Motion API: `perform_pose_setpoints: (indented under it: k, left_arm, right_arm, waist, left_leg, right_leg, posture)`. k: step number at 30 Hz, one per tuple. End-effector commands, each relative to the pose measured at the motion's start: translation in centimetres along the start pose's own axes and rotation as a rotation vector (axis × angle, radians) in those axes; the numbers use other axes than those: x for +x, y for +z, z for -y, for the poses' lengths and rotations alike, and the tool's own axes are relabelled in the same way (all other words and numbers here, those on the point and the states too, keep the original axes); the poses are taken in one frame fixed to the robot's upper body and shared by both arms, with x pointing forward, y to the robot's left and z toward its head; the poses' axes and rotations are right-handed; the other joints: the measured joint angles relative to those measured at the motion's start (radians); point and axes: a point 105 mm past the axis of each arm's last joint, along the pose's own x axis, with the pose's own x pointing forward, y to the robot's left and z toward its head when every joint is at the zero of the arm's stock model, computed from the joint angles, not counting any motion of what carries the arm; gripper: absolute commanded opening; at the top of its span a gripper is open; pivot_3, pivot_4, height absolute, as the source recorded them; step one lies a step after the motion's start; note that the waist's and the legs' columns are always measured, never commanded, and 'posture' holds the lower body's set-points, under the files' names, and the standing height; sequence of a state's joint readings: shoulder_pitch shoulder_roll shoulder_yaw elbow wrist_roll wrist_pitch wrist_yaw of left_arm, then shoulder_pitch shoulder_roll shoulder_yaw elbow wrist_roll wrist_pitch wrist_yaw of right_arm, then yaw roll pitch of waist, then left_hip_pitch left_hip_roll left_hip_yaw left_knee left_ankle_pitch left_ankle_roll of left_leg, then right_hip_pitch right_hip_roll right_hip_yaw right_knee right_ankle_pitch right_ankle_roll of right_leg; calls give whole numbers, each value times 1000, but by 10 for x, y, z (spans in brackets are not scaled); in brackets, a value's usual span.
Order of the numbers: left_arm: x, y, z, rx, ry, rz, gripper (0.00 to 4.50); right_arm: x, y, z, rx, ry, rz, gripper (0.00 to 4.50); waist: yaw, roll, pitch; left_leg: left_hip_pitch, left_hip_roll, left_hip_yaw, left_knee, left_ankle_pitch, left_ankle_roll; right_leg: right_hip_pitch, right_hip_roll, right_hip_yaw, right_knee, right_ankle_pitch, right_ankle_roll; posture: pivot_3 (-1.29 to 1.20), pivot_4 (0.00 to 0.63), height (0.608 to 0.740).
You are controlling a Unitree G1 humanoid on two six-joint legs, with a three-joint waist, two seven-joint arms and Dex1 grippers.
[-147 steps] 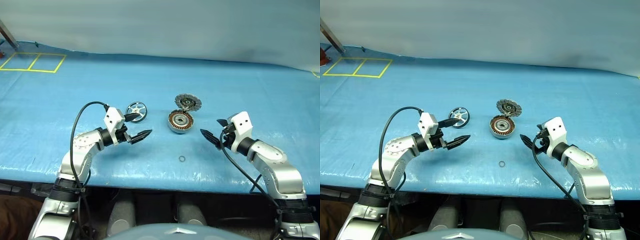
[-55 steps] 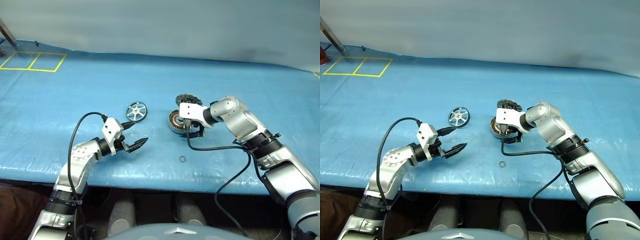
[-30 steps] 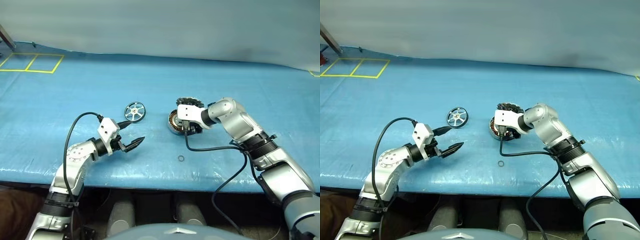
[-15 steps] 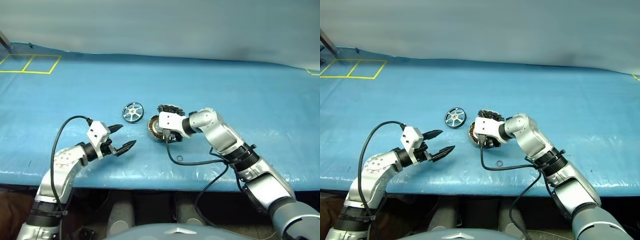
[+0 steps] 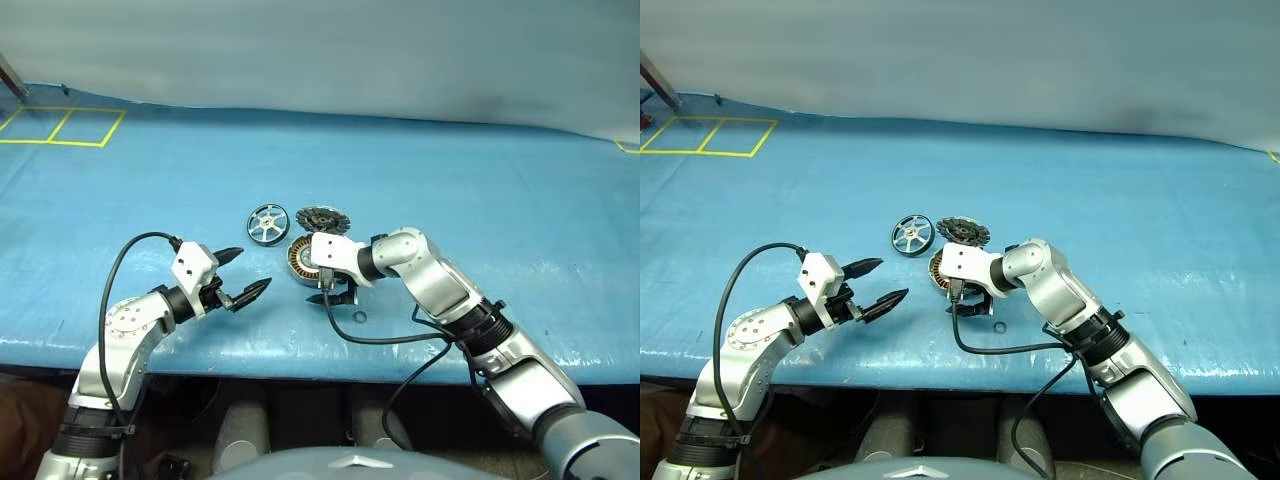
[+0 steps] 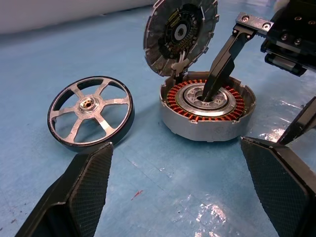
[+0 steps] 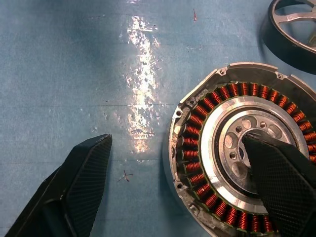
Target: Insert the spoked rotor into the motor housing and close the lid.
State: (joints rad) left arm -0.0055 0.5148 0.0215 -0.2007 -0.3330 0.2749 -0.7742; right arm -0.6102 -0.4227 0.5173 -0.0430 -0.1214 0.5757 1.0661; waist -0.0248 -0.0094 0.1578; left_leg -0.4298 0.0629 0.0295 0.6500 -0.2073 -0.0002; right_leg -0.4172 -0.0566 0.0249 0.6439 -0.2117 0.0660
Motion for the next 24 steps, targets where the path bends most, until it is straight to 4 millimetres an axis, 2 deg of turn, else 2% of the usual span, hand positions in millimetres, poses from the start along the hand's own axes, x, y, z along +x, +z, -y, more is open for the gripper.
perform_pose_setpoints:
  k: [1, 5, 8, 13, 18, 24]
  left_arm:
    - [2, 11, 2, 28, -12, 39, 4500]
    - [7, 11, 5, 21, -37, 43, 4500]
    - [11, 12, 6, 22, -56, 47, 4500]
    - [16, 16, 8, 22, -97, 58, 4500]
    - [25, 19, 17, -5, -183, 98, 4500]
    - [28, 18, 19, -14, -230, 108, 4500]
  right_arm:
    - [-19, 35, 5, -45, -67, 139, 4343]
    - [-39, 49, 7, -49, -147, 211, 4343]
    - [-50, 48, 5, -34, -199, 229, 4343]
    - [-65, 19, -9, 96, -281, 214, 4343]
    - [-82, -10, -21, 325, -401, 291, 4343]
    - [-82, -46, -33, 497, -495, 291, 4343]
  waist:
    - [0, 0, 0]
    - [6, 0, 0]
    - [13, 0, 0]
    - [16, -1, 0]
    - [13, -1, 0]
    - [12, -1, 0]
  left_leg:
    - [0, 0, 0, 0, 0, 0]
    - [0, 0, 0, -1, 0, 0]
    - [-1, 0, 0, -1, 0, 0]
    - [-1, -1, 0, -1, 0, 0]
    - [-1, -1, 0, -1, 0, 0]
    - [0, -1, 0, 0, 0, 0]
  right_leg:
    - [0, 0, 0, 0, 0, 0]
    - [0, 0, 0, 0, 0, 0]
    - [0, 0, 0, -1, 0, 0]
    - [1, -2, -1, -1, -1, -1]
    - [0, -2, -1, -1, -2, 1]
    - [1, -2, -1, -1, -3, 3]
  posture:
    - [0, 150, 740]
    - [0, 150, 740]
    - [0, 150, 740]
    - [0, 150, 740]
    - [0, 150, 740]
    - [0, 150, 740]
